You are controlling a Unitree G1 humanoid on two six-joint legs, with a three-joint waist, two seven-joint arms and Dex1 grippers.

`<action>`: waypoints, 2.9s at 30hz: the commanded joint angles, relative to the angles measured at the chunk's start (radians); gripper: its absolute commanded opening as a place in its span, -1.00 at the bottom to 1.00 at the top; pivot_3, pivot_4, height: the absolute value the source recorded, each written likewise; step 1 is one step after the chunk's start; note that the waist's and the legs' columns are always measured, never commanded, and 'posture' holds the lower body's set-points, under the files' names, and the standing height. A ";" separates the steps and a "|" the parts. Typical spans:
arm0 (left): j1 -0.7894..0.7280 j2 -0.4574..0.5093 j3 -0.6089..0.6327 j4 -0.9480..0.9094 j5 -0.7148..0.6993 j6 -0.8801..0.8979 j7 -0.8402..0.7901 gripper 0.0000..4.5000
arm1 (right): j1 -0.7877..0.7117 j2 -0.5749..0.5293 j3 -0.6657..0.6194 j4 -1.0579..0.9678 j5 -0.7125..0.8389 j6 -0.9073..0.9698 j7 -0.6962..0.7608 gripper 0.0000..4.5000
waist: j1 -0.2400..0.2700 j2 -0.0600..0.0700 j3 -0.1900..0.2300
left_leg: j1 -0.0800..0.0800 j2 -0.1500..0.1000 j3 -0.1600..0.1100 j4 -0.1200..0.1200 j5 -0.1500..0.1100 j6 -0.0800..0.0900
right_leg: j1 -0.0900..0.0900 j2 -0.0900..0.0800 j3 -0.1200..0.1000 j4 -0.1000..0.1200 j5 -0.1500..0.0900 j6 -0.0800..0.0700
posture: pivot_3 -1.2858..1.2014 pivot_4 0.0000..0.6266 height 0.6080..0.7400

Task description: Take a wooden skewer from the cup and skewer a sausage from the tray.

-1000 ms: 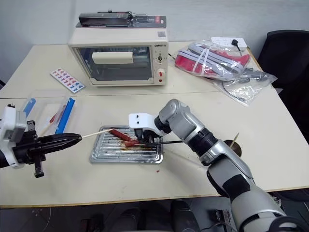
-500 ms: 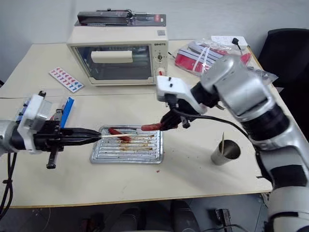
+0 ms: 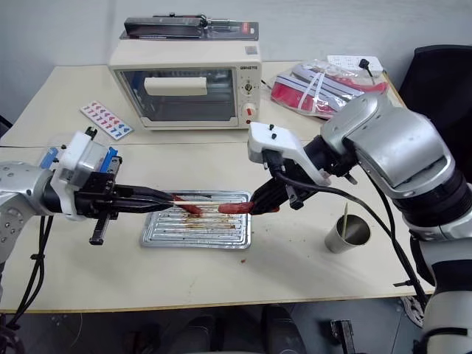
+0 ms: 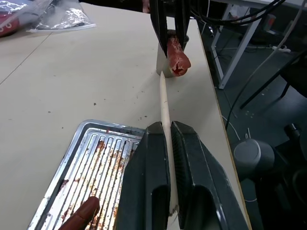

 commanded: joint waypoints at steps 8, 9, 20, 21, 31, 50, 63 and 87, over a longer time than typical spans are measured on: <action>0.016 0.044 0.056 0.011 0.007 -0.016 -0.041 -1.00 | 0.038 -0.074 -0.028 0.005 -0.013 -0.077 -0.006 -0.92 | -0.001 0.000 0.000 | 0.000 0.000 0.000 0.000 0.000 0.000 | 0.000 0.000 0.000 0.000 0.000 0.000 | 0.03 -0.52 1.00; 0.012 0.046 0.058 0.014 0.006 -0.014 -0.042 -1.00 | 0.040 -0.075 -0.027 0.006 -0.014 -0.081 -0.006 -0.92 | 0.000 0.000 0.000 | 0.000 0.000 0.000 0.000 0.000 0.000 | 0.000 0.000 0.000 0.000 0.000 0.000 | 0.03 -0.52 1.00; -0.013 0.027 0.032 0.000 0.004 -0.012 -0.037 -1.00 | 0.041 -0.061 -0.024 0.012 -0.010 -0.085 -0.022 -0.92 | -0.001 0.000 0.000 | 0.000 0.000 0.000 0.000 0.000 0.000 | 0.000 0.000 0.000 0.001 0.000 0.000 | 0.03 -0.52 1.00; -0.016 0.024 0.028 -0.001 0.004 -0.011 -0.036 -1.00 | 0.040 -0.061 -0.024 0.012 -0.009 -0.085 -0.022 -0.92 | 0.000 0.000 0.000 | 0.000 0.000 0.000 0.000 0.000 0.000 | 0.000 0.000 0.000 0.000 0.000 0.000 | 0.03 -0.52 1.00; -0.050 -0.011 -0.019 -0.001 0.019 -0.022 -0.032 -1.00 | 0.036 -0.043 -0.027 0.004 0.002 -0.072 -0.033 -0.92 | 0.000 0.000 0.000 | 0.000 0.000 0.000 0.001 0.000 0.000 | 0.000 0.000 0.000 0.001 0.000 0.000 | 0.03 -0.52 1.00; -0.067 -0.019 -0.031 0.023 0.049 -0.038 -0.052 -1.00 | 0.037 -0.041 -0.041 0.002 0.017 -0.068 -0.043 -0.92 | 0.000 0.000 0.000 | 0.000 0.000 0.000 0.003 0.000 0.000 | 0.000 0.000 0.000 0.002 0.000 0.000 | 0.03 -0.52 1.00; -0.115 -0.072 -0.079 0.030 0.069 -0.041 -0.044 -1.00 | 0.014 -0.015 -0.048 -0.009 0.048 -0.048 -0.064 -0.92 | 0.000 0.000 0.000 | -0.001 0.000 0.000 0.005 0.000 0.000 | 0.000 0.000 -0.001 0.003 0.000 0.000 | 0.03 -0.52 1.00; -0.113 -0.151 -0.114 0.034 0.129 -0.073 -0.034 -1.00 | -0.020 0.010 -0.068 -0.015 0.081 -0.008 -0.104 -0.23 | 0.000 0.000 0.000 | -0.002 0.000 -0.001 0.009 -0.001 0.001 | 0.000 0.000 -0.001 0.006 0.000 0.000 | 0.03 -0.52 1.00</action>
